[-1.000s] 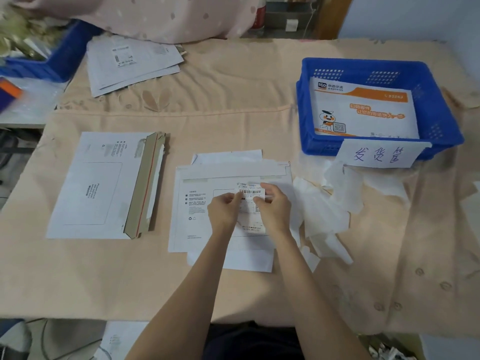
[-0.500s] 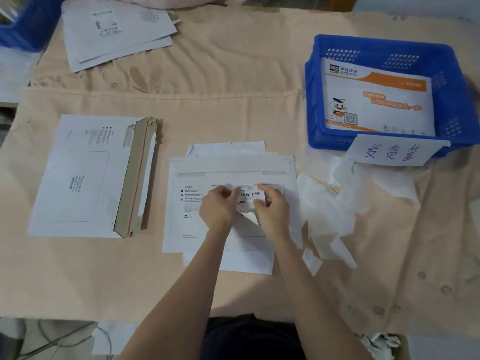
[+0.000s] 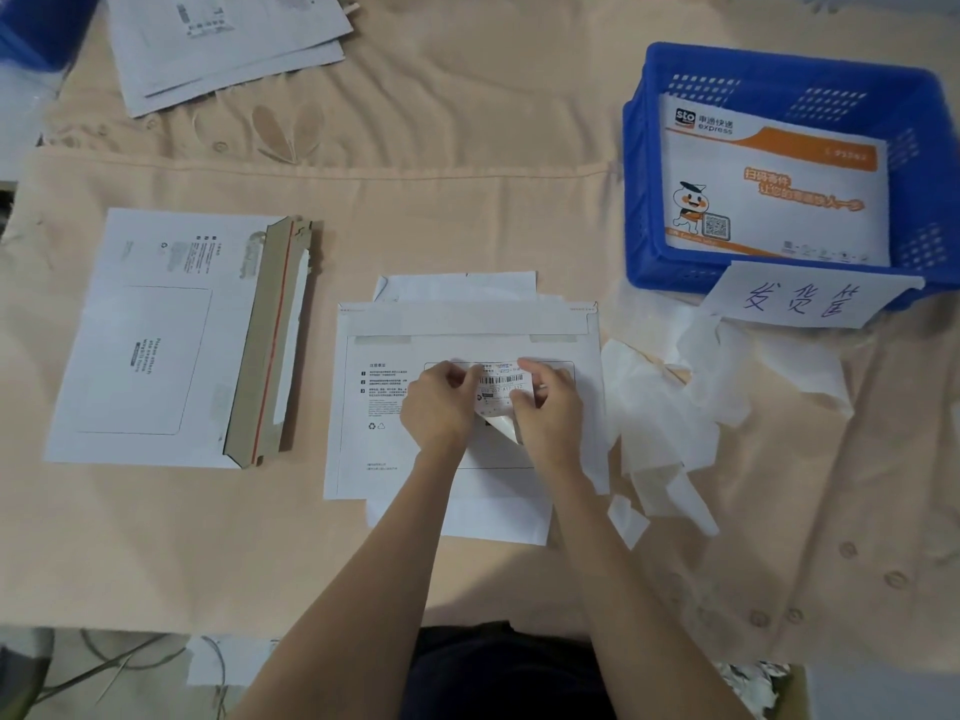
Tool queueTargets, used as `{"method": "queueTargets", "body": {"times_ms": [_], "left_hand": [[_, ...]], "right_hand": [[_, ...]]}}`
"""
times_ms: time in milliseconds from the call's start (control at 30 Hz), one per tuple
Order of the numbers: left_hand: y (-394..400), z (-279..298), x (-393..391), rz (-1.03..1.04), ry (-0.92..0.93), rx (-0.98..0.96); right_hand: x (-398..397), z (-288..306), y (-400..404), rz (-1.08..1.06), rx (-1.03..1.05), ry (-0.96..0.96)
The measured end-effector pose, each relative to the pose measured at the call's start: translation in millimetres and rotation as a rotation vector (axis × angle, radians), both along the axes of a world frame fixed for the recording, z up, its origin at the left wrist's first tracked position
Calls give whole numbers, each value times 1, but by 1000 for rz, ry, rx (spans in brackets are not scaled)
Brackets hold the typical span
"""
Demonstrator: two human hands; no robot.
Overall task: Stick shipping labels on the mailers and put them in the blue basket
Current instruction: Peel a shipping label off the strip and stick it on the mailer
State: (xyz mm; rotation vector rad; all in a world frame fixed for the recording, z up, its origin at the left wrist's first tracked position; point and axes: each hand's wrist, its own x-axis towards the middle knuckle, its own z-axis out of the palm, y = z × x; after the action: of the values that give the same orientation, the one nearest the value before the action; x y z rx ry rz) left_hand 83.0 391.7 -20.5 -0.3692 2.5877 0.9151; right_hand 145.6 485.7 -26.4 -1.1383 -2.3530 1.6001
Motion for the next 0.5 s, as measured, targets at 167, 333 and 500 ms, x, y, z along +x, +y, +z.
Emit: {"method": "queueTargets", "body": {"times_ms": [167, 333, 500], "left_hand": [[1, -2, -1, -7, -10, -18], [3, -2, -3, -30, -18, -60], [3, 1, -6, -68, -27, -123]], "right_hand": [[-1, 1, -1, 2, 14, -20], [-3, 2, -3, 3, 64, -47], [-5, 5, -5, 135, 345, -179]]}}
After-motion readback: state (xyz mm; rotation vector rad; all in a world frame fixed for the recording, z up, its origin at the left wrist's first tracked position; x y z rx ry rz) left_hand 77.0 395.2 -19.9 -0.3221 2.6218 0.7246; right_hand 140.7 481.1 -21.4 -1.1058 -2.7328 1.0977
